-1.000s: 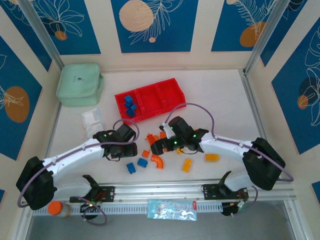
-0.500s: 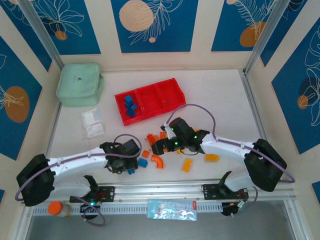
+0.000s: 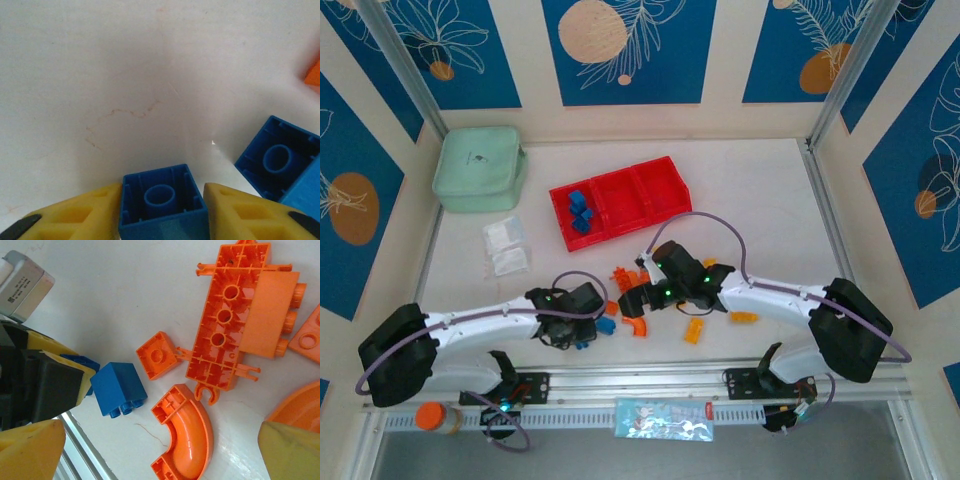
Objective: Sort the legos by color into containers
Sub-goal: Pick up the lego from the middle-left of the table.
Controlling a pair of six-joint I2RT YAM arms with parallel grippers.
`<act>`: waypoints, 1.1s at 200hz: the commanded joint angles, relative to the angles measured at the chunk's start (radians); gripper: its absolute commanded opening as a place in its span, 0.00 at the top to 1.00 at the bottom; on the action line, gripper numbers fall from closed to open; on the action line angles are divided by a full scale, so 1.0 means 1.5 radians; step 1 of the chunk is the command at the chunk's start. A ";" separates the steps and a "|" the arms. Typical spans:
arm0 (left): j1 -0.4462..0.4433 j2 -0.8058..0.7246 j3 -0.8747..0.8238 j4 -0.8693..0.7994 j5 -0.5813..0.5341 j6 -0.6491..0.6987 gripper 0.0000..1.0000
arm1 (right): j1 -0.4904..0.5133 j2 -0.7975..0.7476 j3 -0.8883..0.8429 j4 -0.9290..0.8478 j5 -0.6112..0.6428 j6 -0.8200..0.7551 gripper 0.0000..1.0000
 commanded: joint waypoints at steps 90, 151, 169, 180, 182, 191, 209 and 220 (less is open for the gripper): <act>-0.004 -0.069 0.040 -0.069 -0.075 0.014 0.71 | 0.010 -0.085 -0.014 0.038 -0.024 0.005 0.01; 0.098 -0.073 0.160 -0.069 -0.111 0.176 0.71 | -0.017 -0.123 0.021 -0.006 -0.004 -0.022 0.01; 0.163 -0.039 0.223 -0.062 -0.106 0.252 0.71 | -0.042 -0.123 0.038 -0.017 0.006 -0.021 0.01; 0.200 -0.011 0.255 -0.044 -0.096 0.294 0.71 | -0.060 -0.119 0.054 -0.030 0.021 -0.018 0.01; 0.206 -0.008 0.261 -0.039 -0.094 0.299 0.71 | -0.064 -0.118 0.057 -0.031 0.022 -0.019 0.01; 0.234 0.020 0.283 -0.021 -0.075 0.321 0.71 | -0.081 -0.113 0.066 -0.030 0.016 -0.023 0.01; 0.278 0.089 0.337 -0.007 -0.065 0.360 0.72 | -0.109 -0.101 0.088 -0.037 0.013 -0.024 0.01; 0.296 0.136 0.383 -0.019 -0.069 0.385 0.72 | -0.124 -0.094 0.099 -0.036 0.003 -0.027 0.01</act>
